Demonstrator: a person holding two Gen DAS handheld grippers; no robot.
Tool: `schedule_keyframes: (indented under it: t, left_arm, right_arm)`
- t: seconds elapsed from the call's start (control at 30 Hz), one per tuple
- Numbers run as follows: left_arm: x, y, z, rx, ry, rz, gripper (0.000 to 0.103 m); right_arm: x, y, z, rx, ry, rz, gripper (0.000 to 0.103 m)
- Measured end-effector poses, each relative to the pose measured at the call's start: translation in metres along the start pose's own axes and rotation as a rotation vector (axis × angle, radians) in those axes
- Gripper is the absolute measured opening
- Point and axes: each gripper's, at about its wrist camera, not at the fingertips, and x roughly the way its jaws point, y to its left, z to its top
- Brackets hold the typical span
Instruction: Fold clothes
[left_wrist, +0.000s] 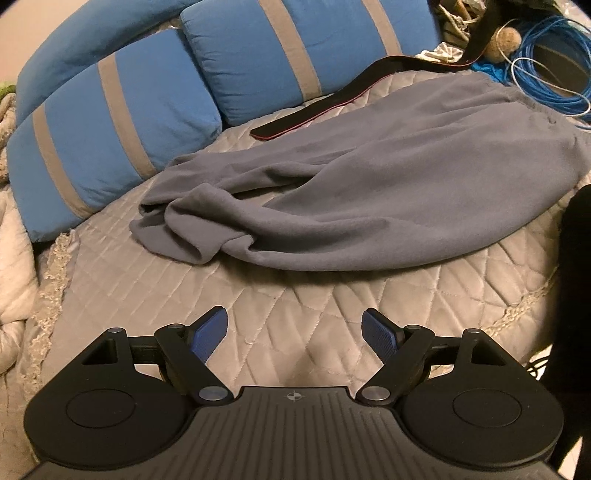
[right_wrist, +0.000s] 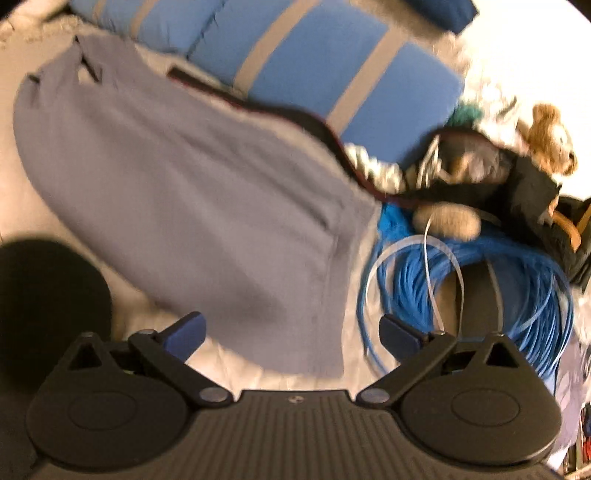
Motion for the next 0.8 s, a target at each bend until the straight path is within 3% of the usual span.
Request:
schedule_keyframes:
  t: [0.3,0.8]
  left_arm:
    - [0.004,-0.006,0.005,0.001,-0.001,-0.013,0.079]
    - [0.009,-0.006,0.008,-0.010,0.008,-0.009,0.079]
  right_arm:
    - [0.018,0.004,-0.026,-0.055,0.105,-0.060,0.103]
    - [0.036,0.013,-0.040,-0.138,0.048,-0.173,0.103]
